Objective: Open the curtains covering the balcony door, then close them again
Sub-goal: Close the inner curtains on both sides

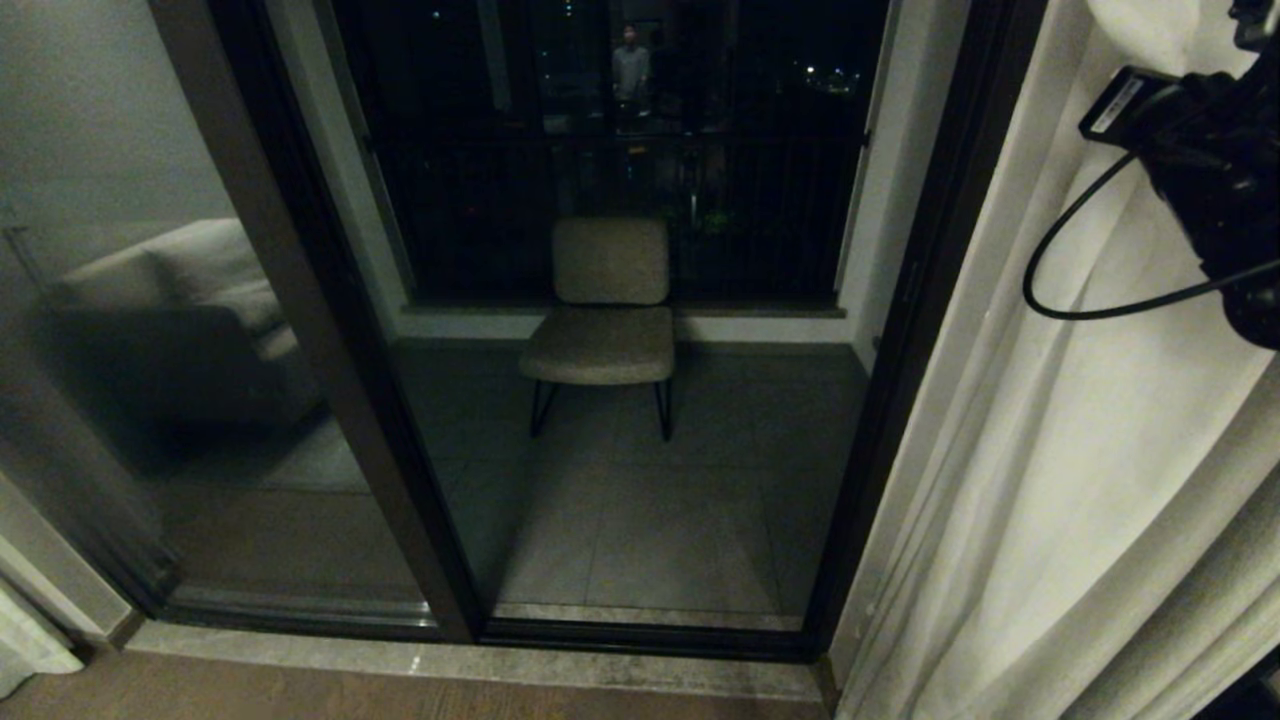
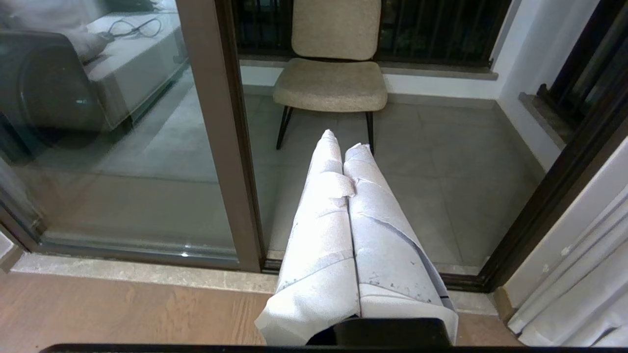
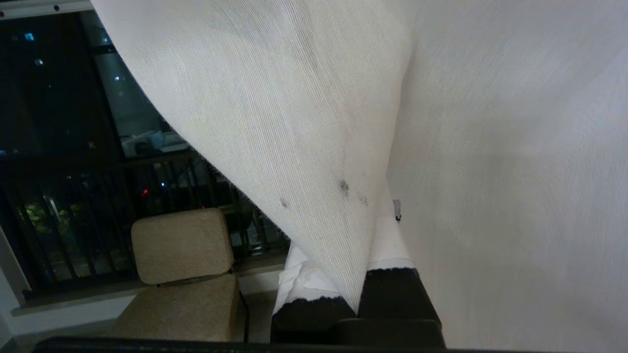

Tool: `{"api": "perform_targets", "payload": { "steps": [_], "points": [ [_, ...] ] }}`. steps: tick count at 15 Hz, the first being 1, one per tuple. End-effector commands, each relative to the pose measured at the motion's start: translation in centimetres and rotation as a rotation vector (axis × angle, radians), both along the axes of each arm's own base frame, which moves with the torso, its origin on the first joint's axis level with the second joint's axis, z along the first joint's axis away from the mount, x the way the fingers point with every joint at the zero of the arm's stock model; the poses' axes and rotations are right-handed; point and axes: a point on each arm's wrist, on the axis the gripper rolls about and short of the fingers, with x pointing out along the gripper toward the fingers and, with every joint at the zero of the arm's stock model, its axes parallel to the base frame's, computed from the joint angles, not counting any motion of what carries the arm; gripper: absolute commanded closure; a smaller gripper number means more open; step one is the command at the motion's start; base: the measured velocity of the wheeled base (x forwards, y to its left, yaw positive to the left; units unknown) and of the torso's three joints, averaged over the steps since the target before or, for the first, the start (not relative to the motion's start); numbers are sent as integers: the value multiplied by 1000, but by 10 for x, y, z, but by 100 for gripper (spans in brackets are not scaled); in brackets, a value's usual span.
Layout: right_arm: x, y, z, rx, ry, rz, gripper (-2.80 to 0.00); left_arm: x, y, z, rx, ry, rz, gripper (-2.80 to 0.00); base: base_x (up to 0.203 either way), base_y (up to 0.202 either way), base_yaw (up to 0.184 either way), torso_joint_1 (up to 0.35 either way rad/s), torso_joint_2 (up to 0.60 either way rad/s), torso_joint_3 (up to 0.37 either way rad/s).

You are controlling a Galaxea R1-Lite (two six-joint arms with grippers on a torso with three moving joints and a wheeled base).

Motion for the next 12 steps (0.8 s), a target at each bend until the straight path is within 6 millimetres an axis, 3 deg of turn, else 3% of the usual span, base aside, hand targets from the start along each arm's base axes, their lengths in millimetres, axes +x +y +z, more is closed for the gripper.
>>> {"api": "perform_targets", "payload": {
  "steps": [1,4,12],
  "points": [
    [-2,0,2,1,-7,-2,0,0,0,0,-1,0,0,0,0,0,0,0,0,0],
    [-2,0,2,1,-7,-2,0,0,0,0,-1,0,0,0,-1,84,5,0,4,3],
    [-3,0,4,-1,-12,-3,0,0,0,0,-1,0,0,0,0,181,0,3,1,3]
  ]
}}
